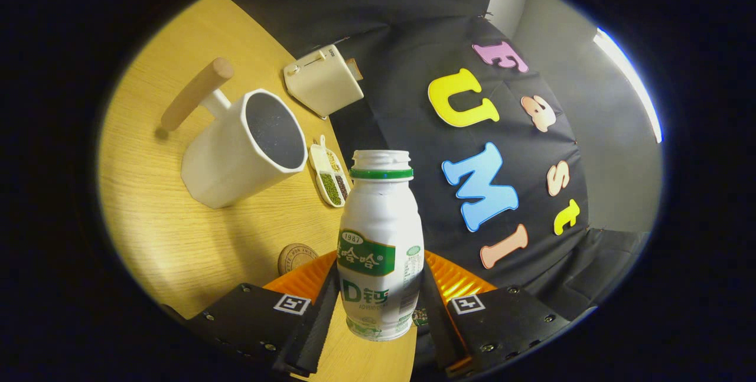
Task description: Take the bottle from table, then pour the juice into the cup, finally place the bottle on the coaster
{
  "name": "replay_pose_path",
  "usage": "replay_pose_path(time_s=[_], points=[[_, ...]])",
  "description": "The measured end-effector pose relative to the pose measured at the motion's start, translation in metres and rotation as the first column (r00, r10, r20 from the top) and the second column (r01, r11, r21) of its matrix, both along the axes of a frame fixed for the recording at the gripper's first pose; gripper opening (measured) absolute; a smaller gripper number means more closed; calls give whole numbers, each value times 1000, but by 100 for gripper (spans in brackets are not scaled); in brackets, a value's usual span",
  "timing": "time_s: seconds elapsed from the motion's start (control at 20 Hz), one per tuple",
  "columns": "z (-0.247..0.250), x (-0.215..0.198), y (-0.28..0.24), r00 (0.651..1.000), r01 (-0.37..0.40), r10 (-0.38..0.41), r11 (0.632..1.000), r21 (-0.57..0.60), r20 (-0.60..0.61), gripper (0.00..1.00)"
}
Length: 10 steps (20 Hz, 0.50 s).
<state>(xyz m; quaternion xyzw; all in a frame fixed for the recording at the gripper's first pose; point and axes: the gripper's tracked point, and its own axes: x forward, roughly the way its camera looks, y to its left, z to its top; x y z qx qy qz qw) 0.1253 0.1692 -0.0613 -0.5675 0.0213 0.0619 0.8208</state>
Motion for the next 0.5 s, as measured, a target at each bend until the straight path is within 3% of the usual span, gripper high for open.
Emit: replay_pose_path(time_s=[0.5], points=[[7,6,5,1000,-3,4,993,-122,13,71]])
